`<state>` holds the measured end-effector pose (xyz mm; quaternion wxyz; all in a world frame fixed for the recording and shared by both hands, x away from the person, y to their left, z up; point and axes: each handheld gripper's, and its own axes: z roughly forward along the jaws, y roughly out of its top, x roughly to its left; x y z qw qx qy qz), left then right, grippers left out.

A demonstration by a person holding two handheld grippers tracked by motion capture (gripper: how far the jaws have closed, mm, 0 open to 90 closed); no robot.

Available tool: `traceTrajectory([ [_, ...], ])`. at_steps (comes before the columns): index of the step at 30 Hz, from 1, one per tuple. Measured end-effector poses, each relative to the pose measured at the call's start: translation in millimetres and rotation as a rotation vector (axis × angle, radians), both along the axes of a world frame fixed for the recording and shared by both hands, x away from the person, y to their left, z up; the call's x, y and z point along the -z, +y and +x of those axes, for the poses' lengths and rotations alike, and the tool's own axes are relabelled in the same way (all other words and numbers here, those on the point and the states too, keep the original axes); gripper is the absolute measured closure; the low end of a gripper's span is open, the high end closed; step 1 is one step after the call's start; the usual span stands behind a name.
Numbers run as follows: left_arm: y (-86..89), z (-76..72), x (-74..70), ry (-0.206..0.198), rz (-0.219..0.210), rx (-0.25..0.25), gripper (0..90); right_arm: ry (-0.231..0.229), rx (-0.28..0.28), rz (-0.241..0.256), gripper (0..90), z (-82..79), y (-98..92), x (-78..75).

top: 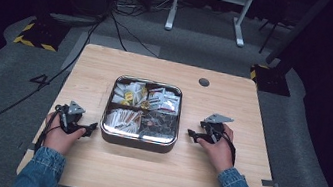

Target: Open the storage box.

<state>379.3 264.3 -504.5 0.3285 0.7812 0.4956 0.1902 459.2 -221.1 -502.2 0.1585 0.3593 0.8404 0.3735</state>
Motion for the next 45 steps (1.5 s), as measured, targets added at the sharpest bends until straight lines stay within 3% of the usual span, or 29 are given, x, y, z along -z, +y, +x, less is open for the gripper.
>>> traceTrajectory([
  [1, 0.0, 0.0, 0.0, 0.000, 0.000, 0.000, 23.7, 0.000, 0.000, 0.000, 38.8, 0.0, 0.0, 0.0],
  [2, 0.2, 0.7, -0.3, 0.004, 0.000, 0.004, 23.7, 0.002, -0.043, -0.003, 44.8, -0.9, 0.3, -1.9],
  [6, -0.8, 1.6, 0.0, 0.001, 0.000, 0.004, 23.7, 0.020, -0.067, -0.027, 46.3, -2.1, 1.6, -5.9],
  [9, -0.8, 1.6, 0.0, 0.001, 0.000, 0.003, 23.8, 0.036, -0.060, -0.004, 47.8, -4.4, 2.9, -14.9],
  [10, -0.5, 1.6, -0.4, 0.006, 0.000, 0.005, 23.7, 0.026, -0.056, 0.019, 47.0, -6.5, 4.9, -25.0],
  [13, -0.1, 1.7, -0.4, 0.005, -0.001, 0.006, 23.8, 0.013, -0.056, 0.049, 46.0, -8.8, 7.2, -34.6],
  [14, 0.4, 1.9, -0.3, 0.005, -0.002, 0.011, 23.8, -0.006, -0.067, 0.087, 44.3, -10.7, 10.9, -46.8],
  [20, 1.7, 3.0, 0.0, 0.001, -0.001, 0.026, 23.8, -0.007, -0.110, 0.113, 42.5, -7.1, 20.8, -64.3],
  [24, 1.6, 2.9, 0.0, 0.000, 0.000, 0.025, 23.8, -0.039, -0.160, 0.148, 45.0, -5.8, 41.7, -83.4],
  [29, 1.5, 2.4, -0.1, 0.000, 0.003, 0.022, 23.9, -0.046, -0.199, 0.158, 45.5, -4.9, 63.7, -89.1],
  [30, 1.5, 2.2, -0.1, 0.000, 0.002, 0.021, 24.0, -0.039, -0.223, 0.140, 45.3, -3.3, 79.6, -85.3],
  [32, 1.4, 1.3, 0.1, -0.001, 0.000, 0.014, 24.0, -0.031, -0.233, 0.133, 45.0, -2.4, 85.1, -83.5],
  [36, 1.9, -0.9, 0.1, -0.001, 0.000, 0.010, 24.0, -0.023, -0.271, 0.148, 44.1, 2.3, 114.5, -77.8],
  [45, 2.0, -1.3, 0.0, 0.000, 0.001, 0.010, 24.0, -0.007, -0.291, 0.124, 47.1, 11.7, 146.7, -74.6],
])
